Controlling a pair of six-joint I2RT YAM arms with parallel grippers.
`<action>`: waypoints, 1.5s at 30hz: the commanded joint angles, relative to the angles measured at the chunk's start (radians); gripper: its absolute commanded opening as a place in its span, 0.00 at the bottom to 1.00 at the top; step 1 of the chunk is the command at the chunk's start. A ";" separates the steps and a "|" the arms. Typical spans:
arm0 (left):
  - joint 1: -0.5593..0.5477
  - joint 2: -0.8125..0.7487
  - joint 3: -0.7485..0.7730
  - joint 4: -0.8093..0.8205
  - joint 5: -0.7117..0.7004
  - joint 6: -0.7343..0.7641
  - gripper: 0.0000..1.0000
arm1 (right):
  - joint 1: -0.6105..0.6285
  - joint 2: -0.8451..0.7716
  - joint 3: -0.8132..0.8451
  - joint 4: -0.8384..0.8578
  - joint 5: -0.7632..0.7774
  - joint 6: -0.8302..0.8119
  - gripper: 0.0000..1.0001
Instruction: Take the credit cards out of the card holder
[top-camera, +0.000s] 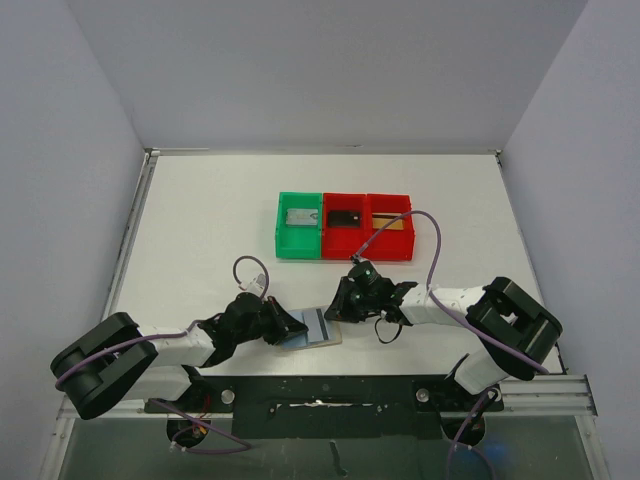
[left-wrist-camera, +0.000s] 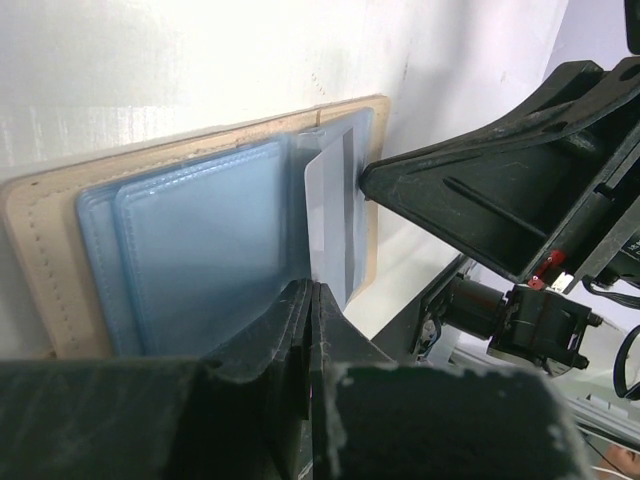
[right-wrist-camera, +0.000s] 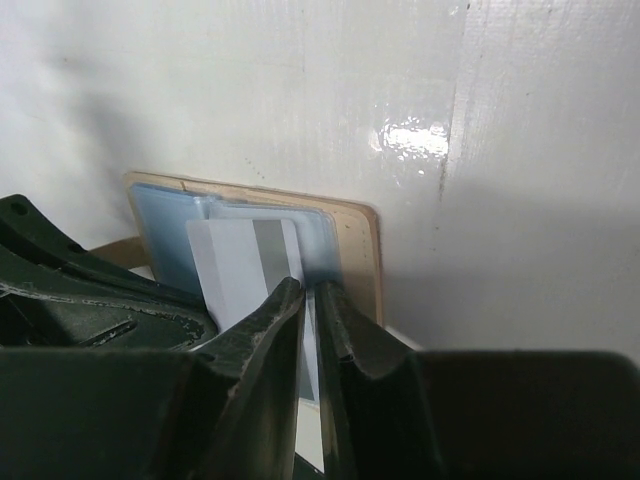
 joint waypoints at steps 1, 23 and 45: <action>0.007 -0.045 0.007 -0.037 -0.022 0.022 0.00 | 0.000 0.027 -0.014 -0.092 0.033 -0.031 0.14; 0.013 -0.083 0.029 -0.081 -0.022 0.051 0.00 | 0.033 -0.065 0.082 -0.118 0.010 -0.147 0.19; 0.019 -0.081 0.030 -0.060 -0.008 0.056 0.00 | 0.062 0.047 0.106 -0.136 -0.065 -0.140 0.28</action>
